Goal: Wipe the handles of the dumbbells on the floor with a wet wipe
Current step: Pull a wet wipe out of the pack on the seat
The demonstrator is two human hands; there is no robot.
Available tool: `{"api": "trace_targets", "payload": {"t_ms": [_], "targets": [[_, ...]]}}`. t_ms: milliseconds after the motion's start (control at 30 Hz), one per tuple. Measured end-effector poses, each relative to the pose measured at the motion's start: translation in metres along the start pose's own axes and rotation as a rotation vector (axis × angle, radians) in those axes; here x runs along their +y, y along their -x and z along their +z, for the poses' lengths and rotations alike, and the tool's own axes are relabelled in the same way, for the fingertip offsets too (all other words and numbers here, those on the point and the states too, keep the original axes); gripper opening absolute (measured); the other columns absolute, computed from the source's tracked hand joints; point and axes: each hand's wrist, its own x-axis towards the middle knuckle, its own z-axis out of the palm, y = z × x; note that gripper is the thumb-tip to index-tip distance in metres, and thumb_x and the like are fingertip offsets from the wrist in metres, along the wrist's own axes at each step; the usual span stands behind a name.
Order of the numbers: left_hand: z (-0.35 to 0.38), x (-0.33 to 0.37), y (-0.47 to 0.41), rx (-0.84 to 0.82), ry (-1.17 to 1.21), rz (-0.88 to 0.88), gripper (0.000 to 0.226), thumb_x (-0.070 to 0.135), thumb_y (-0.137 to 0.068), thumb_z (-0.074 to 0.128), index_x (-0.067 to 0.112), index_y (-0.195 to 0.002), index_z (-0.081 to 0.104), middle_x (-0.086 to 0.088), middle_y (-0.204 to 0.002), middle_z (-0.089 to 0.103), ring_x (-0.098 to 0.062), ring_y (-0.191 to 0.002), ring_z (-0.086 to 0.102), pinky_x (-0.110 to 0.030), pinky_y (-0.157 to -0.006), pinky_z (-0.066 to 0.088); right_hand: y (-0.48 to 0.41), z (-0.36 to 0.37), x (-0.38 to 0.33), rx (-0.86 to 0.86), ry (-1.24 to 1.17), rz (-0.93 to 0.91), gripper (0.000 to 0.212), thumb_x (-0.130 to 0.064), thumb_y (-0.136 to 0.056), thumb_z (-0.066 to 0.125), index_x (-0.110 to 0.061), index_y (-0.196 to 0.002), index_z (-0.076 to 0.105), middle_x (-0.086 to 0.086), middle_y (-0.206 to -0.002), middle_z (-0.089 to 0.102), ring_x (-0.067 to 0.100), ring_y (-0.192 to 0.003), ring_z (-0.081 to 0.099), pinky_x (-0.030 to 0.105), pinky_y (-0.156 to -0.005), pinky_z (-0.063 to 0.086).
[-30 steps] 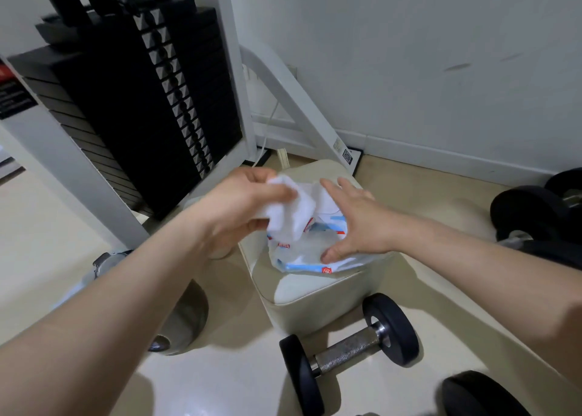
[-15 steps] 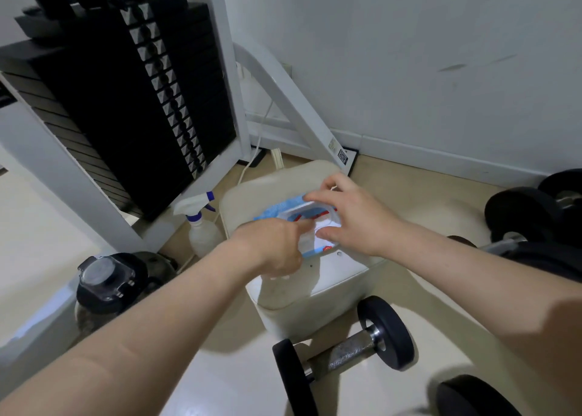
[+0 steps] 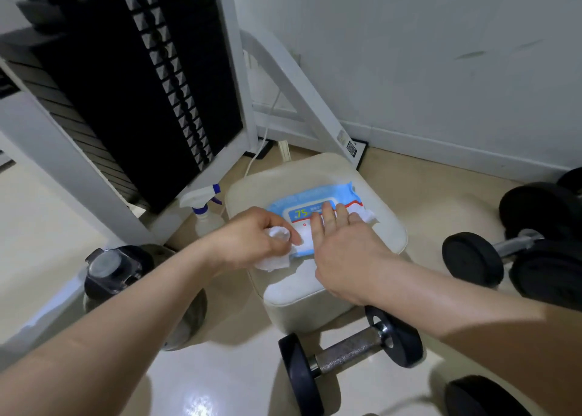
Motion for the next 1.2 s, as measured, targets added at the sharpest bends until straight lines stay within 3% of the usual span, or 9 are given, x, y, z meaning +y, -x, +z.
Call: {"api": "trace_targets", "payload": {"t_ms": [200,300,367,500,634,834,967,1100,1200], "targets": [[-0.001,0.009,0.001,0.220,0.623,-0.155,0.022,-0.001,-0.082,0.067,0.006,-0.104,0.065,-0.012,-0.095,0.066,-0.019,-0.072,0.064,-0.023,-0.053,0.052,-0.005,-0.006,0.023,0.057,-0.552,0.049,0.065,-0.033,-0.095,0.031,-0.010,-0.150,0.005,0.011,-0.160,-0.003,0.023,-0.147,-0.003,0.043,-0.117,0.007],[-0.007,0.015,0.008,0.208,0.758,-0.118,0.019,-0.001,-0.082,0.067,0.001,-0.101,0.066,-0.020,-0.100,0.069,-0.027,-0.081,0.067,-0.034,-0.070,0.057,0.001,-0.039,0.034,0.225,-1.219,0.126,0.041,-0.022,-0.095,0.042,-0.009,-0.134,0.047,0.006,-0.144,0.044,0.019,-0.132,0.039,0.040,-0.106,0.032],[-0.010,0.022,0.013,0.152,0.851,-0.059,0.024,0.007,-0.083,0.067,-0.003,-0.104,0.066,-0.021,-0.101,0.071,-0.031,-0.089,0.069,-0.039,-0.081,0.057,0.006,-0.058,0.039,0.092,-1.700,0.011,0.028,-0.029,-0.093,0.056,-0.011,-0.112,0.066,0.008,-0.110,0.070,0.018,-0.099,0.064,0.034,-0.081,0.047],[-0.011,0.032,0.016,0.139,0.980,-0.010,0.030,0.014,-0.084,0.066,-0.002,-0.108,0.068,-0.020,-0.100,0.072,-0.031,-0.089,0.070,-0.037,-0.078,0.058,-0.001,-0.058,0.037,0.168,-1.696,0.040,0.021,-0.019,-0.073,0.077,-0.013,-0.093,0.073,0.000,-0.083,0.074,0.023,-0.080,0.070,0.039,-0.082,0.055],[-0.014,0.035,0.019,0.191,0.799,-0.055,0.023,0.013,-0.084,0.070,0.010,-0.106,0.066,-0.006,-0.084,0.071,-0.011,-0.062,0.064,-0.018,-0.049,0.045,0.001,-0.061,0.046,0.126,-1.807,0.140,0.017,-0.017,-0.078,0.077,-0.011,-0.063,0.070,0.000,-0.055,0.052,0.019,-0.054,0.037,0.029,-0.052,0.031],[-0.018,0.036,0.026,0.538,-0.049,0.378,0.029,0.045,-0.077,0.072,0.028,-0.092,0.054,0.010,-0.093,0.057,-0.009,-0.090,0.055,-0.023,-0.075,0.045,0.006,-0.069,0.049,0.122,-1.914,0.335,0.025,-0.029,-0.082,0.074,-0.005,-0.085,0.065,0.000,-0.051,0.053,0.009,-0.040,0.042,0.023,-0.045,0.027],[0.002,0.045,0.028,0.562,-0.391,0.554,0.041,0.056,-0.068,0.070,0.023,-0.086,0.053,0.016,-0.083,0.043,-0.006,-0.077,0.041,-0.016,-0.065,0.034,0.005,-0.076,0.047,0.192,-1.942,0.404,0.018,-0.023,-0.083,0.070,-0.011,-0.082,0.058,0.001,-0.046,0.052,0.009,-0.036,0.040,0.022,-0.045,0.022],[0.005,0.046,0.022,0.665,-0.174,0.419,0.001,0.024,-0.081,0.066,0.023,-0.081,0.066,0.014,-0.077,0.063,-0.006,-0.073,0.058,-0.024,-0.068,0.047,0.007,-0.083,0.044,0.277,-1.859,0.465,0.013,-0.014,-0.080,0.063,-0.010,-0.068,0.060,0.005,-0.051,0.054,0.011,-0.034,0.043,0.018,-0.041,0.022],[-0.004,0.048,0.018,0.504,0.372,0.196,0.015,0.019,-0.084,0.063,0.020,-0.074,0.074,0.002,-0.072,0.071,-0.014,-0.069,0.063,-0.034,-0.073,0.053,0.009,-0.084,0.053,0.174,-1.895,0.445,0.027,-0.034,-0.082,0.064,-0.014,-0.063,0.065,0.002,-0.057,0.059,0.011,-0.043,0.046,0.021,-0.045,0.026]]}}
